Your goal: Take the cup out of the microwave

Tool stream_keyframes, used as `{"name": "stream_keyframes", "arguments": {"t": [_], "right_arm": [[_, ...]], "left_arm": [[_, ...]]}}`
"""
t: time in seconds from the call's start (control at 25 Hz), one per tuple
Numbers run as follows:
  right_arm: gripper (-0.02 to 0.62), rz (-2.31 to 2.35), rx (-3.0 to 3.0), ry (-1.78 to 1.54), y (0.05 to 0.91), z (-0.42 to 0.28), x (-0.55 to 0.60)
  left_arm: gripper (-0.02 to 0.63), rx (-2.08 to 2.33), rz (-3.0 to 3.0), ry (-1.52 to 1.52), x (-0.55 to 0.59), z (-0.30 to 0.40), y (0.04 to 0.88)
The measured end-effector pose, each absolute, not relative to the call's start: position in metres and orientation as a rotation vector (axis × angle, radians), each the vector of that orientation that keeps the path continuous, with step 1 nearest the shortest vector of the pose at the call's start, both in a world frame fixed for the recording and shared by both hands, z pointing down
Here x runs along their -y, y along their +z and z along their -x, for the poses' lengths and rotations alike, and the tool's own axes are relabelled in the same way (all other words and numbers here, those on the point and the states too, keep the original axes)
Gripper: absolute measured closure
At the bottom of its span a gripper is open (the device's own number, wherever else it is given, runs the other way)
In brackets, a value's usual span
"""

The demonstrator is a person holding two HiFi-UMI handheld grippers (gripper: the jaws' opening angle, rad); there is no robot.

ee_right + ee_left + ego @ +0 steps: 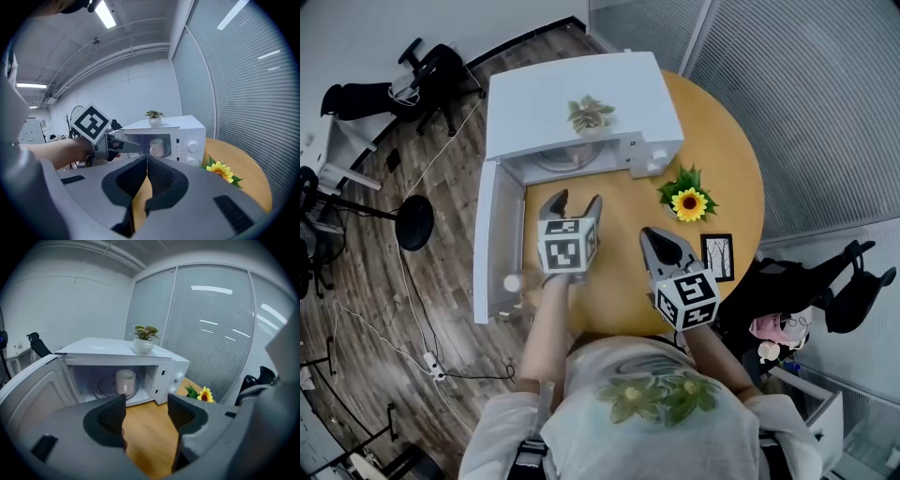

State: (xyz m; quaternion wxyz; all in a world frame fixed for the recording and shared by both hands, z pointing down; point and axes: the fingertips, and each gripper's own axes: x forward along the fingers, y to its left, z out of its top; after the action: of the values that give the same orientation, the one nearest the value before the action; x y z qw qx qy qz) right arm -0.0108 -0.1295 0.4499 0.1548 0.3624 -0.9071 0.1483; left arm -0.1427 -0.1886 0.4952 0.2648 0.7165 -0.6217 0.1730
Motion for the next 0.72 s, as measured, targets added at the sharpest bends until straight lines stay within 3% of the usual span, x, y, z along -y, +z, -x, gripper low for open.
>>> {"name": "stream_keyframes", "arguments": {"t": [0.72], "right_arm": [[0.578, -1.102, 2.554, 0.461, 0.47, 0.021, 0.152]], "left_arm": [[0.344, 1.658, -1.847, 0.537, 0.263, 0.17, 0.541]]}}
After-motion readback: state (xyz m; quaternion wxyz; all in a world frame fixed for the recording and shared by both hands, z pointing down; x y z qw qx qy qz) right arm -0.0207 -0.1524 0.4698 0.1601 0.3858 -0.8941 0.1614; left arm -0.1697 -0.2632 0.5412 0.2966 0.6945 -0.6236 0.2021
